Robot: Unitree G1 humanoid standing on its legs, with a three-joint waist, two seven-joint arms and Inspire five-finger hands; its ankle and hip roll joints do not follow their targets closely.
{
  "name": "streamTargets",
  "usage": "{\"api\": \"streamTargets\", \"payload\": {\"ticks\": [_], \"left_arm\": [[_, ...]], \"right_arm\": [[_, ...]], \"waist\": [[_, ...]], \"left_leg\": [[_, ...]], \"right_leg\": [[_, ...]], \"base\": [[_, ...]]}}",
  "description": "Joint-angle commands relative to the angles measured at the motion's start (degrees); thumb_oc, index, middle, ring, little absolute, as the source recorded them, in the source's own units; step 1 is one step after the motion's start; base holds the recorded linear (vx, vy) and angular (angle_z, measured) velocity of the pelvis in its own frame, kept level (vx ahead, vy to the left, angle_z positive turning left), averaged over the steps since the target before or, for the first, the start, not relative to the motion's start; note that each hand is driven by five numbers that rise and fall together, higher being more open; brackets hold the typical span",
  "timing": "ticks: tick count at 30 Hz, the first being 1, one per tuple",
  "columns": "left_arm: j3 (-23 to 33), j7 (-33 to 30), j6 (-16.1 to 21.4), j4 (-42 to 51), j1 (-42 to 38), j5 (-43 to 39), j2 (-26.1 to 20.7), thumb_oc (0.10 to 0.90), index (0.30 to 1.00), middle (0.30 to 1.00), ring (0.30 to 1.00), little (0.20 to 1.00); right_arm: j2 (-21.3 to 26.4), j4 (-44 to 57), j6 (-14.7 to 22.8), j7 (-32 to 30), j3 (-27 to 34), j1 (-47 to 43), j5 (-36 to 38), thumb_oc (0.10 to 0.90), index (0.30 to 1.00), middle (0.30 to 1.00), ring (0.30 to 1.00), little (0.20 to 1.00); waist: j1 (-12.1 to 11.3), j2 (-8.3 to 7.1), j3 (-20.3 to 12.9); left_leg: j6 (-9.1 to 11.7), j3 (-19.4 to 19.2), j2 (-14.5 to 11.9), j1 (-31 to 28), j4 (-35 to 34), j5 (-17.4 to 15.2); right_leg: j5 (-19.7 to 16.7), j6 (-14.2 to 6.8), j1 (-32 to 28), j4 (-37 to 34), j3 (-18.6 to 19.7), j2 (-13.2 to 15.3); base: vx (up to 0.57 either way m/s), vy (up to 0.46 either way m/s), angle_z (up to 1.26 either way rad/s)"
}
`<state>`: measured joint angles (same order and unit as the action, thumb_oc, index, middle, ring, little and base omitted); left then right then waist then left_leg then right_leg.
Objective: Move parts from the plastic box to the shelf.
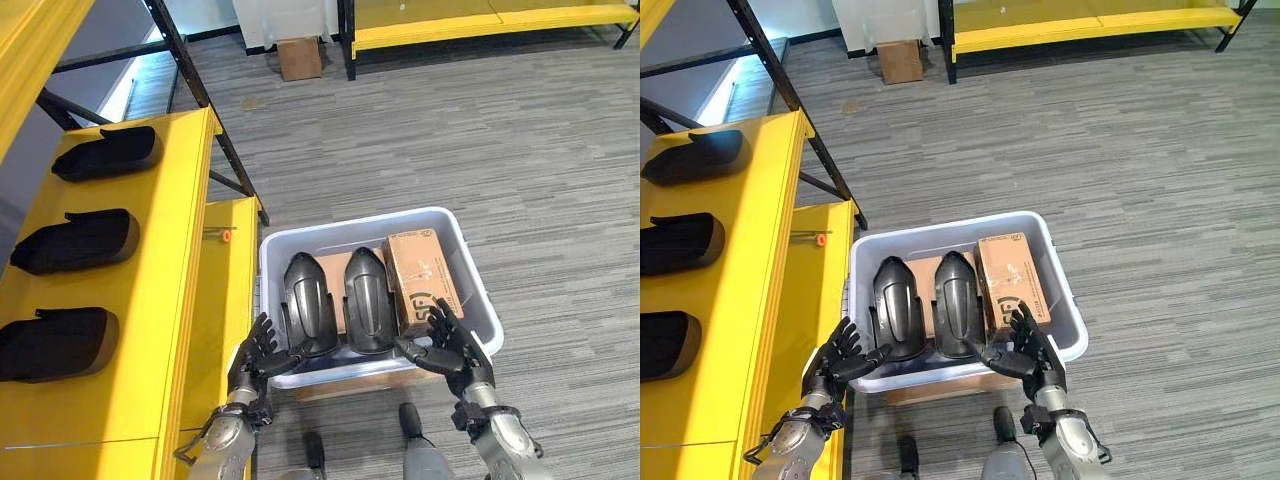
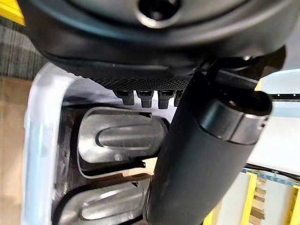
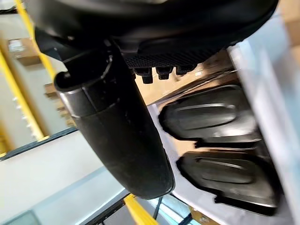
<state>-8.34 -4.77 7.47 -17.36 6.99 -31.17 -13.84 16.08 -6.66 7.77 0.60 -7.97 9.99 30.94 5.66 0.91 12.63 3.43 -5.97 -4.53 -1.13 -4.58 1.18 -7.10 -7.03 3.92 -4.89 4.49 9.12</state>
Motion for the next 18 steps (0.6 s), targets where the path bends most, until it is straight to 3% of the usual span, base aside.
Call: {"api": "streamTargets", "payload": {"ticks": [1, 2, 7, 11, 18], "left_arm": [[0.69, 0.30, 4.27, 4.09, -0.84, 0.76, -3.09, 0.900, 1.000, 1.000, 1.000, 1.000], [1.15, 0.50, 4.17, 4.31, -0.57, 0.74, -3.38, 0.900, 1.000, 1.000, 1.000, 1.000], [1.76, 1.46, 3.80, 4.45, -0.81, 1.10, -4.17, 0.900, 1.000, 1.000, 1.000, 1.000], [1.18, 2.00, 3.67, 4.30, -1.44, 0.77, -5.24, 0.900, 1.000, 1.000, 1.000, 1.000], [0.99, 1.83, 3.31, 4.95, -1.23, 0.71, -6.00, 0.900, 1.000, 1.000, 1.000, 1.000]], "right_arm": [[2.11, 6.21, 4.70, 0.36, 3.68, -0.91, -3.45, 0.900, 1.000, 1.000, 1.000, 1.000], [4.13, 7.37, 4.67, 0.40, 4.14, -2.17, -6.89, 0.900, 1.000, 1.000, 1.000, 1.000], [9.62, 8.90, 4.99, -0.54, 5.47, -6.40, -13.89, 0.900, 1.000, 1.000, 1.000, 1.000], [16.88, 7.88, 4.06, -1.41, 3.34, -14.52, -19.53, 0.900, 1.000, 1.000, 1.000, 1.000], [19.53, 7.73, 2.41, -0.35, -0.09, -19.65, -21.56, 0.900, 1.000, 1.000, 1.000, 1.000]], "waist": [[-0.40, -1.23, -5.92], [-0.79, -2.08, -6.58], [-1.51, -3.31, -7.00], [-2.92, -4.37, -6.49], [-4.05, -4.83, -4.83]], "left_leg": [[1.62, -0.50, -4.45, 2.23, -0.29, 2.27], [1.39, -0.50, -4.16, 2.23, -0.31, 1.84], [1.38, -0.02, -4.02, 2.34, -0.22, 1.57], [1.76, 0.89, -3.94, 3.56, -0.36, 1.96], [2.00, 1.43, -3.93, 5.43, -0.28, 2.42]], "right_leg": [[7.60, -3.59, -5.21, 1.78, 0.27, 3.27], [7.48, -3.91, -5.43, 1.74, -0.35, 3.75], [7.48, -4.33, -6.07, 1.45, -1.44, 4.04], [7.08, -4.52, -6.08, 0.70, -2.95, 4.30], [6.40, -4.54, -4.98, 0.13, -3.80, 4.31]], "base": [[0.09, 0.108, 0.00], [0.09, 0.089, 0.00], [0.04, 0.010, 0.06], [-0.01, -0.001, 0.07], [-0.03, -0.002, 0.15]]}}
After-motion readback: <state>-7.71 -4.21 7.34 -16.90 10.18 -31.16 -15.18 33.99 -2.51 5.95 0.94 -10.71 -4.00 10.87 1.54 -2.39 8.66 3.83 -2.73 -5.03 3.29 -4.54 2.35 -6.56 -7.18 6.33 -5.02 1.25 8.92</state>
